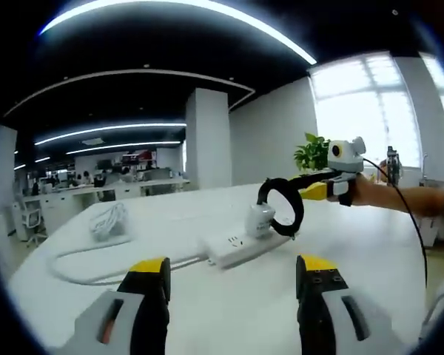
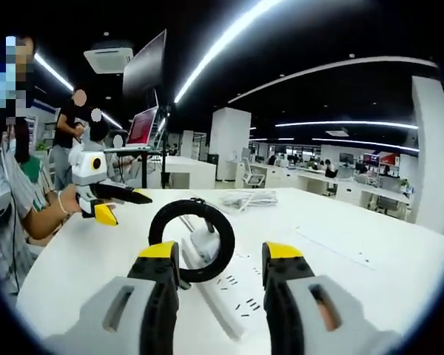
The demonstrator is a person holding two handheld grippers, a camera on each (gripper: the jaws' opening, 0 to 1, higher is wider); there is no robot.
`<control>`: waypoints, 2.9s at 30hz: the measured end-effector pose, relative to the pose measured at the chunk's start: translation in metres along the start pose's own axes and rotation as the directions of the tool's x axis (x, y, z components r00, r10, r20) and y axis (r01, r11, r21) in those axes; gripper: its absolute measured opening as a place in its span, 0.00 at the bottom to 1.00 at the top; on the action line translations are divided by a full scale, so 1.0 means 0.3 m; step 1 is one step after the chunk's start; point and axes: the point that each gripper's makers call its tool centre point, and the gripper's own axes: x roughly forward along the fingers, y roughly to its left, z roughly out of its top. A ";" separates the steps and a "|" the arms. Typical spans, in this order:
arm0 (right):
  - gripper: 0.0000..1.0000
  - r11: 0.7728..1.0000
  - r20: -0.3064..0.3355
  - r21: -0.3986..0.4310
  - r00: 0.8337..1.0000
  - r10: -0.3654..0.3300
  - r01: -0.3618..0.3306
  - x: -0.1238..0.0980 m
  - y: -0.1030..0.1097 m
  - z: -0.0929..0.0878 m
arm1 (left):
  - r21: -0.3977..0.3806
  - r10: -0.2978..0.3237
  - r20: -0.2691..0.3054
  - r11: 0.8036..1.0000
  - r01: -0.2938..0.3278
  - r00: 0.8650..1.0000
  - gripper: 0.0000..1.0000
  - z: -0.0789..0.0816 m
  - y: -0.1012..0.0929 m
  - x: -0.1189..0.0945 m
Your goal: Straighten the power strip on the desk, plug the charger into it
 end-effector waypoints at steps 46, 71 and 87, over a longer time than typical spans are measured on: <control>0.39 0.801 -0.598 -0.407 0.791 0.130 -0.440 0.253 0.106 -0.069 | -0.012 -0.044 -0.018 0.999 0.043 0.999 0.70 -0.070 -0.075 -0.063; 0.27 0.729 -0.804 -0.416 0.595 -0.014 -0.544 0.250 0.094 -0.137 | -0.012 -0.032 -0.011 0.999 0.031 0.999 0.70 -0.062 -0.073 -0.089; 0.24 0.806 -0.912 -0.208 0.407 0.044 -0.554 0.241 0.104 -0.152 | -0.014 -0.027 -0.007 1.000 0.027 1.000 0.70 -0.046 -0.077 -0.099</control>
